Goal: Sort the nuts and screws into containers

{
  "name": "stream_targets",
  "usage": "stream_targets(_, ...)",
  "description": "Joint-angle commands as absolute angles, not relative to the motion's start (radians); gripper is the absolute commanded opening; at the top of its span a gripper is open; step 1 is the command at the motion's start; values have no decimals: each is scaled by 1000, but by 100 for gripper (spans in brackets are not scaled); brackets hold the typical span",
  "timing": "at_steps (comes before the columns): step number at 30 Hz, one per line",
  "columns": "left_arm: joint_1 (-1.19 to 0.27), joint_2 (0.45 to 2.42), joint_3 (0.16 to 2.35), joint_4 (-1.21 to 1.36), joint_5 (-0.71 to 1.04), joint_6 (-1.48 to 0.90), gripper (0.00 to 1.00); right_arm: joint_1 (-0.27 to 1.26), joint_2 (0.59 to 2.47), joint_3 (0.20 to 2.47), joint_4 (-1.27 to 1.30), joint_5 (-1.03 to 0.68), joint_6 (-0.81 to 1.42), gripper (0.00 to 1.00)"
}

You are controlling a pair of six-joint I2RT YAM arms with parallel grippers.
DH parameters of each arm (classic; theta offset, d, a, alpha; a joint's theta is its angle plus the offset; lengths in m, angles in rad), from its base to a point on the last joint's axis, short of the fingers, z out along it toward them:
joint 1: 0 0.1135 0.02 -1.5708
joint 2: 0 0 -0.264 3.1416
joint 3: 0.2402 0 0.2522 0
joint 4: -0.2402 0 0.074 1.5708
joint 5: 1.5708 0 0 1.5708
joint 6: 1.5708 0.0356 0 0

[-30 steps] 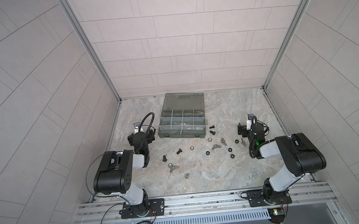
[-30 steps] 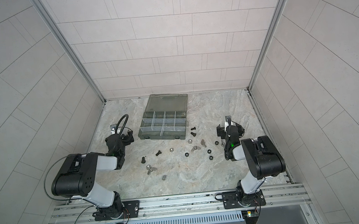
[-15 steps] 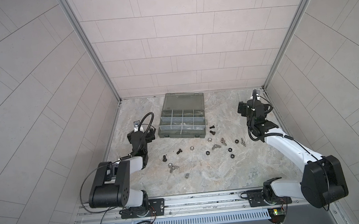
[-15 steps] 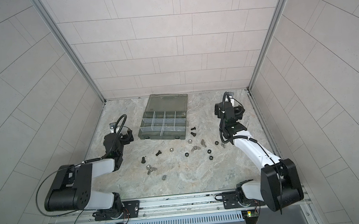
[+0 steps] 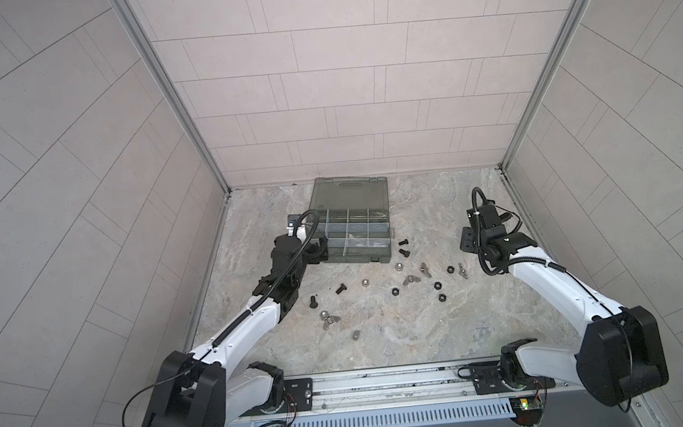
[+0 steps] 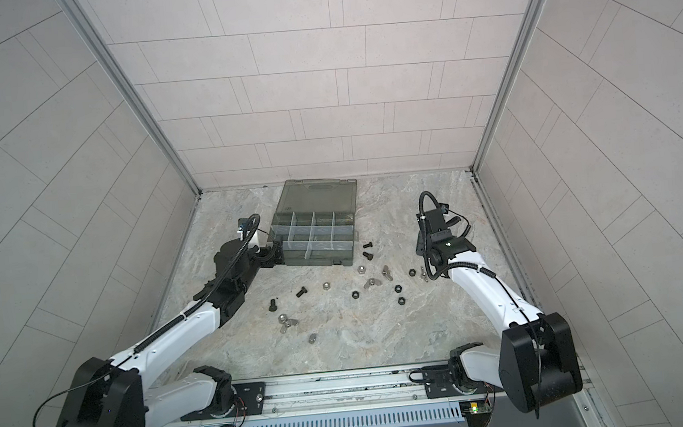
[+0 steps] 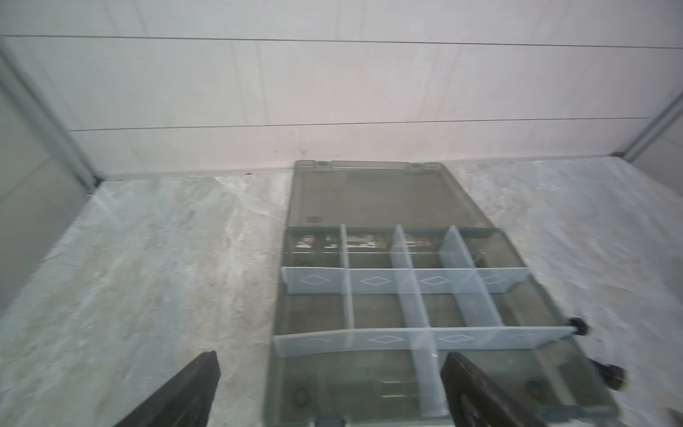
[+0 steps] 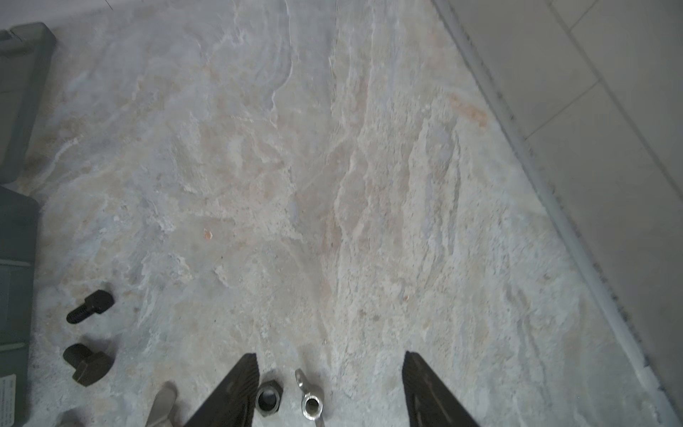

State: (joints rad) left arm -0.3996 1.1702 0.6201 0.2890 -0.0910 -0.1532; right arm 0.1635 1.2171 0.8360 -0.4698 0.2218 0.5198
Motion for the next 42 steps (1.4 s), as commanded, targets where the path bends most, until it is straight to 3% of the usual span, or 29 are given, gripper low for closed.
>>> stream_targets(1,-482,1173,697,79,-16,-274,100,166,1169,781,-534,147,602,60)
stream_targets(6,-624,1170,764,-14,-16,-315,100,167,1108,709,-531,80,609,55)
stream_targets(11,-726,1167,850,-53,-140,-348,96,166,1099,704,-562,55,600,53)
stream_targets(16,-736,1169,902,-86,-207,-494,100,165,1108,706,-571,35,598,54)
stream_targets(20,-734,1165,938,-148,-128,-412,100,165,1142,718,-587,27,583,55)
stream_targets(28,-735,1192,995,-342,-238,-392,100,158,1207,722,-583,38,576,52)
stream_targets(42,-738,1313,1049,-422,213,-467,93,109,1412,817,-619,-1,544,40)
